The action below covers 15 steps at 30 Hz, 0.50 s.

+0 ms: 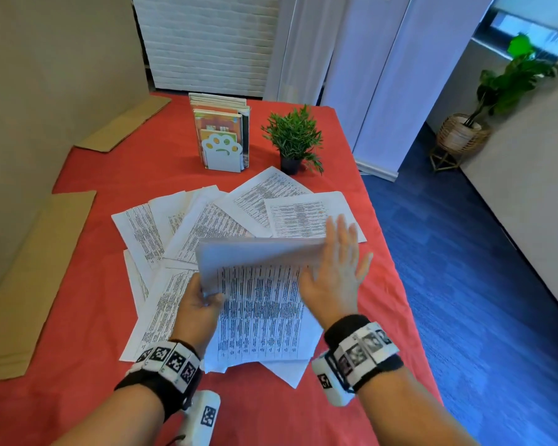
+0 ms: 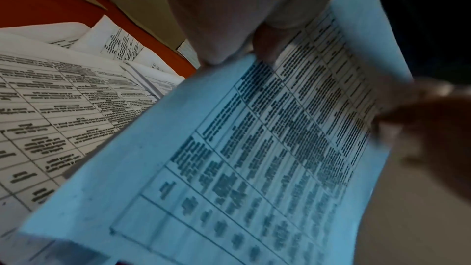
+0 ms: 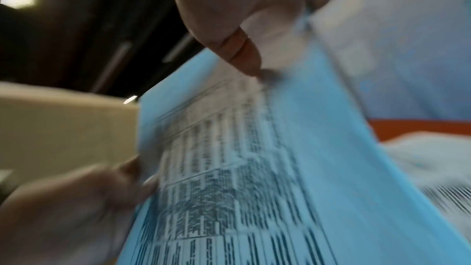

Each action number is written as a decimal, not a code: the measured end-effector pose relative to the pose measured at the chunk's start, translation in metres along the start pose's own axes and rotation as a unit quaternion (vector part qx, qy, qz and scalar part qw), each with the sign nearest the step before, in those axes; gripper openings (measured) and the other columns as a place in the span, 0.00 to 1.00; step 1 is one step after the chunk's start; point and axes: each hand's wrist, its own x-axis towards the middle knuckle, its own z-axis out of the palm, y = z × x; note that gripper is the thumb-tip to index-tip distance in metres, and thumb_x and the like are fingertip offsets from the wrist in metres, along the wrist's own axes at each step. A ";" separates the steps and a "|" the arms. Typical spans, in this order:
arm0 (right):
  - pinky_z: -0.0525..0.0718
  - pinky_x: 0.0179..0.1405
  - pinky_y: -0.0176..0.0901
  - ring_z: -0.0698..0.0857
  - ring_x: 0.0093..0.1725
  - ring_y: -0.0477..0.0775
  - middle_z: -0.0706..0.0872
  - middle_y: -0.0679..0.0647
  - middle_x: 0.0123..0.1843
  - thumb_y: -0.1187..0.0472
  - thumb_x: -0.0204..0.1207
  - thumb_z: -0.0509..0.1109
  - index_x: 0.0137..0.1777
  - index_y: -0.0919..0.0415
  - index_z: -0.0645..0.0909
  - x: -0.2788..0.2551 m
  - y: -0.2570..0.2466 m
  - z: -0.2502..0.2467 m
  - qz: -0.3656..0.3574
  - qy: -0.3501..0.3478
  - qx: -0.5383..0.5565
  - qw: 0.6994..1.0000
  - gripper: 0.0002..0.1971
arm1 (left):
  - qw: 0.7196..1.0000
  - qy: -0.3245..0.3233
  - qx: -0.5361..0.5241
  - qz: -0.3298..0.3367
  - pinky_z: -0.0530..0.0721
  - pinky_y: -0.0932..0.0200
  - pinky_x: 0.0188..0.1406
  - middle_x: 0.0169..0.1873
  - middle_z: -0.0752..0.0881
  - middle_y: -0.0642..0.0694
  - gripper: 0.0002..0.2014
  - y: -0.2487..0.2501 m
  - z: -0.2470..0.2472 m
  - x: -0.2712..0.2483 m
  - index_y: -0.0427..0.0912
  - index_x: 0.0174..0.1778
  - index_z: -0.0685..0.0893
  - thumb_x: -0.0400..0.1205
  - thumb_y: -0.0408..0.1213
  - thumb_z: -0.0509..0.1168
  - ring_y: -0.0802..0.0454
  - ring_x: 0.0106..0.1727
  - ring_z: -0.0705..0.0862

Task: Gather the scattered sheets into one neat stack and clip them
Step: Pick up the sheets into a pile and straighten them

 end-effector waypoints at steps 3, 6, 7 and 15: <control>0.58 0.82 0.55 0.64 0.77 0.49 0.64 0.58 0.79 0.62 0.62 0.71 0.84 0.53 0.46 0.005 0.034 0.012 0.126 -0.069 0.284 0.948 0.51 | 1.000 -0.005 -0.021 -0.019 0.80 0.48 0.59 0.54 0.86 0.50 0.23 0.000 -0.004 0.007 0.49 0.62 0.77 0.78 0.18 0.60 0.49 0.57 0.83; 0.77 0.70 0.66 0.84 0.61 0.59 0.84 0.58 0.63 0.56 0.62 0.70 0.76 0.50 0.63 -0.003 0.047 0.031 0.211 -0.176 0.411 0.869 0.39 | 0.999 -0.008 -0.004 -0.045 0.81 0.42 0.58 0.54 0.86 0.48 0.20 -0.001 -0.002 0.012 0.51 0.61 0.75 0.80 0.23 0.61 0.46 0.57 0.85; 0.80 0.65 0.67 0.86 0.58 0.63 0.86 0.60 0.58 0.55 0.64 0.68 0.71 0.54 0.68 -0.006 0.047 0.036 0.212 -0.177 0.379 0.883 0.32 | 0.999 0.000 0.013 -0.048 0.82 0.41 0.58 0.53 0.85 0.48 0.17 -0.001 -0.001 0.012 0.51 0.59 0.74 0.80 0.26 0.61 0.45 0.56 0.84; 0.73 0.36 0.27 0.77 0.39 0.28 0.74 0.43 0.41 0.64 0.76 0.57 0.49 0.49 0.65 -0.037 0.028 0.049 0.054 -0.067 0.317 0.944 0.08 | 0.998 0.043 0.030 0.037 0.83 0.50 0.48 0.49 0.83 0.50 0.15 0.002 0.023 0.003 0.59 0.53 0.69 0.83 0.30 0.59 0.50 0.49 0.83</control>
